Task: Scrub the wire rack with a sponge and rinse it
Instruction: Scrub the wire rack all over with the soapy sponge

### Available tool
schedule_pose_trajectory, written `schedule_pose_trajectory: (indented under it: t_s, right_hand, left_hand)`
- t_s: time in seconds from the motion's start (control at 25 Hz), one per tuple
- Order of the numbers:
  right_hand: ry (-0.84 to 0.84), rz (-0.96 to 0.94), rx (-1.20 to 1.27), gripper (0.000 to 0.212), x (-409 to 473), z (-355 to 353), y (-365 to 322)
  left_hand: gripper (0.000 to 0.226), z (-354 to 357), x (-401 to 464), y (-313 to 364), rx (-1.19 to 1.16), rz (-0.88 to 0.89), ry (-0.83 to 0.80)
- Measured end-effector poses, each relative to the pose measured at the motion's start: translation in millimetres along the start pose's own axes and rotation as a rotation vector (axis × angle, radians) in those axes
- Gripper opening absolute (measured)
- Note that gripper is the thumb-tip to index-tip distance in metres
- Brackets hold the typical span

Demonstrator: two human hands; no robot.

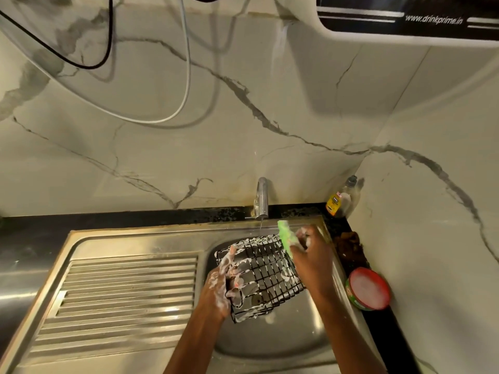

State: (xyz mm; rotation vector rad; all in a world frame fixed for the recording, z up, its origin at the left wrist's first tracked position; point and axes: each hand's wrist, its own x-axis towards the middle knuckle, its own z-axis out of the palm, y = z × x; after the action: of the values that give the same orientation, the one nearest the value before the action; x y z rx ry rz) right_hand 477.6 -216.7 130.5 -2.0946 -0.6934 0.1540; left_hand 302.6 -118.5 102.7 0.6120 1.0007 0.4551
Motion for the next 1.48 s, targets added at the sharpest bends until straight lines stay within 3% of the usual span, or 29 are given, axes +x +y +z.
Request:
schedule_pose_trajectory:
  t_s: [0.12, 0.24, 0.36, 0.52, 0.68, 0.8, 0.84, 0.96, 1.0, 1.12, 1.28, 1.36, 1.48]
  right_hand:
    - [-0.012, -0.261, 0.007, 0.048, -44.6, 32.3, -8.5]
    - [0.022, -0.55, -0.117, 0.047, -53.1, 40.7, 11.1]
    - [0.072, -0.201, 0.054, 0.059, -48.5, 42.7, 9.7]
    - [0.021, -0.398, 0.015, 0.055, -72.0, 45.8, 7.2]
    - [0.124, -0.193, 0.062, 0.058, -49.5, 37.8, 6.7]
    - [0.109, -0.496, -0.001, 0.043, -72.5, 45.1, -4.2]
    - [0.114, -0.517, -0.034, 0.046, -63.4, 43.6, -1.6]
    - [0.182, -0.256, -0.107, 0.06, -34.6, 35.3, -1.7]
    - [0.162, -0.247, -0.11, 0.059, -40.9, 36.4, -3.6]
    - [0.133, -0.464, -0.105, 0.05, -67.3, 34.7, -0.1]
    - [0.201, -0.247, -0.061, 0.051, -36.9, 24.2, 2.8]
    - [0.129, -0.315, -0.03, 0.047, -64.1, 34.3, -10.6]
    - [0.031, -0.378, -0.021, 0.061, -71.1, 34.2, -9.3]
  left_hand:
    - [0.014, 13.8, -11.8, 4.7, 0.095, 0.056, 0.034]
    - [0.028, 15.2, -12.7, 5.2, 0.118, 0.062, 0.104]
    - [0.037, 14.0, -18.1, 4.2, 0.169, 0.004, 0.165]
    - [0.025, 19.0, -24.5, 4.5, 0.117, 0.017, 0.229]
    - [0.013, 15.7, -17.5, -1.1, 0.198, 0.036, 0.199]
    - [0.012, 17.4, -20.0, -1.3, 0.123, 0.007, 0.164]
    - [0.021, 17.6, -20.9, -1.6, 0.119, 0.023, 0.14]
    - [0.06, 13.5, -27.7, -7.0, 0.114, 0.104, 0.024]
    - [0.066, 11.7, -27.6, -6.9, 0.122, 0.101, 0.024]
    - [0.058, 11.1, -30.4, 0.2, 0.064, 0.061, 0.071]
    - [0.019, 15.7, -35.8, 1.7, 0.089, 0.071, 0.018]
    - [0.028, 15.0, -37.4, -0.2, 0.117, 0.09, 0.034]
    - [0.017, 13.9, -36.1, 4.0, 0.177, 0.1, 0.105]
